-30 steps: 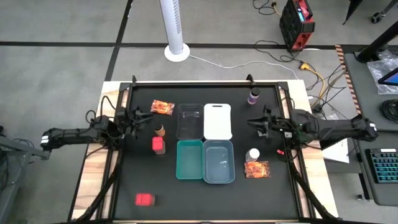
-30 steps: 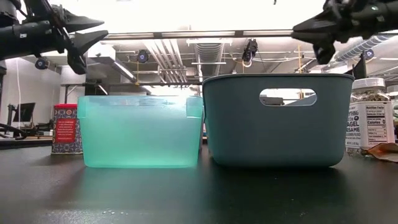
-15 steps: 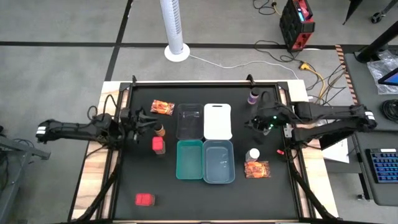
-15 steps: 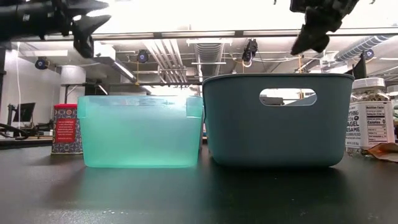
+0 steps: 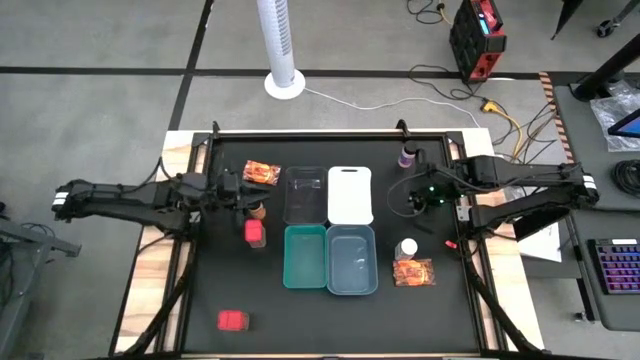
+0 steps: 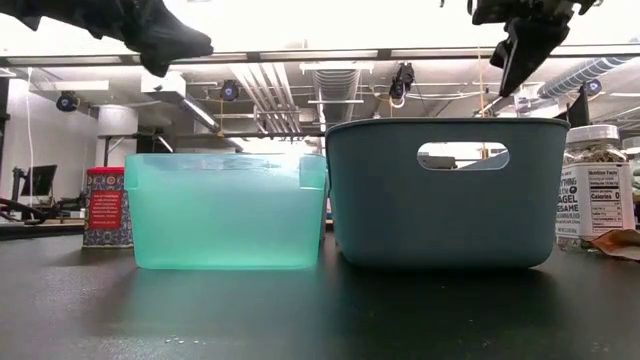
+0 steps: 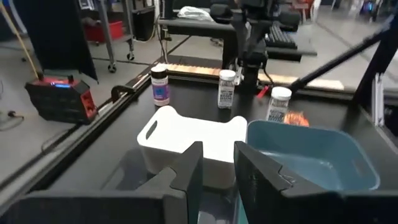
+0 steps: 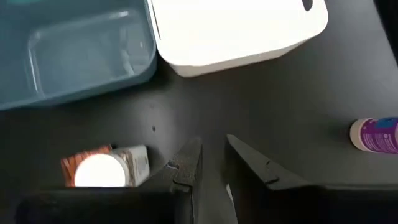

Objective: Sort spices by type
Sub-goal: Put the bottom white seasoning bottle into the green bin

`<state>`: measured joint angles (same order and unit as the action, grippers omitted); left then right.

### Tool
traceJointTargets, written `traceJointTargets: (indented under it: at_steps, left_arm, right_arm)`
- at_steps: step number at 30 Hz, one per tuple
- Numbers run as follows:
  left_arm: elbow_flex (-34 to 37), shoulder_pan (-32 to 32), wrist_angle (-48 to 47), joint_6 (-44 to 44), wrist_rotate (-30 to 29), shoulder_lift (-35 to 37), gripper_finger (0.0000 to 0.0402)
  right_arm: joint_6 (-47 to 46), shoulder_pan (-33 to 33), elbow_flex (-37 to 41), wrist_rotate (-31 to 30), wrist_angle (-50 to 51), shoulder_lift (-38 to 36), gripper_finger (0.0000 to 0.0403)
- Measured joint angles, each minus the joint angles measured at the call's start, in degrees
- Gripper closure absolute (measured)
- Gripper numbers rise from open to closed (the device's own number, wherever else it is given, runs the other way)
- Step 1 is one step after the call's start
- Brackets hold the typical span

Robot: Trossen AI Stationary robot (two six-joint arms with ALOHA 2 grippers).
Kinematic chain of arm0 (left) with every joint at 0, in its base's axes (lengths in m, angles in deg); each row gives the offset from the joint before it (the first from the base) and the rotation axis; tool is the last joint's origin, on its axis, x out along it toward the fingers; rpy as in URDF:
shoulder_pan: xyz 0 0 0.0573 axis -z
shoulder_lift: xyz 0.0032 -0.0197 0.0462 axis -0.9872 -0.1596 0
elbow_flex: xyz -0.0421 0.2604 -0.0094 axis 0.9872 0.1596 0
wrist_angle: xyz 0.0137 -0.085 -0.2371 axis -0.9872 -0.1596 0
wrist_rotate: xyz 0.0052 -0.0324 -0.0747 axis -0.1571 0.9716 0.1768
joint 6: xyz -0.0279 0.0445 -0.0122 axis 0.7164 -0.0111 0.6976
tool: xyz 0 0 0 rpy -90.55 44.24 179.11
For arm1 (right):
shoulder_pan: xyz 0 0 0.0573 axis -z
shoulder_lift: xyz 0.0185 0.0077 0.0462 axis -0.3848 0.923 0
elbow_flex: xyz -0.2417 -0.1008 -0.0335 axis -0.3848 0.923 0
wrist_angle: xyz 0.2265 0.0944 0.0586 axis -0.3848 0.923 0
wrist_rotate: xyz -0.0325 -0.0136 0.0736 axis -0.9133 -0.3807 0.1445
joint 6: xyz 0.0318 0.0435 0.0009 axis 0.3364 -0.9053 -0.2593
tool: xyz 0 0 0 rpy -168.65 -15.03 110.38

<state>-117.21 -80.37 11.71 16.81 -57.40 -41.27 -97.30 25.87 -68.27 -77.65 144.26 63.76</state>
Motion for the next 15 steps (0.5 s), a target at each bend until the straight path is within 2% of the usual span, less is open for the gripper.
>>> traceJointTargets:
  at_steps: [6, 15]
  left_arm:
    - [-0.5, 0.0, 0.2, -5.7, -0.3, -3.5, 0.0326]
    - [-0.6, -0.1, 4.5, -7.6, -0.5, -8.3, 0.0326]
  right_arm:
    - [-3.1, 0.0, 0.0, 0.0, -3.1, 0.0, 0.0344]
    - [-4.7, 0.0, 0.0, -0.1, -8.9, 1.1, 0.0344]
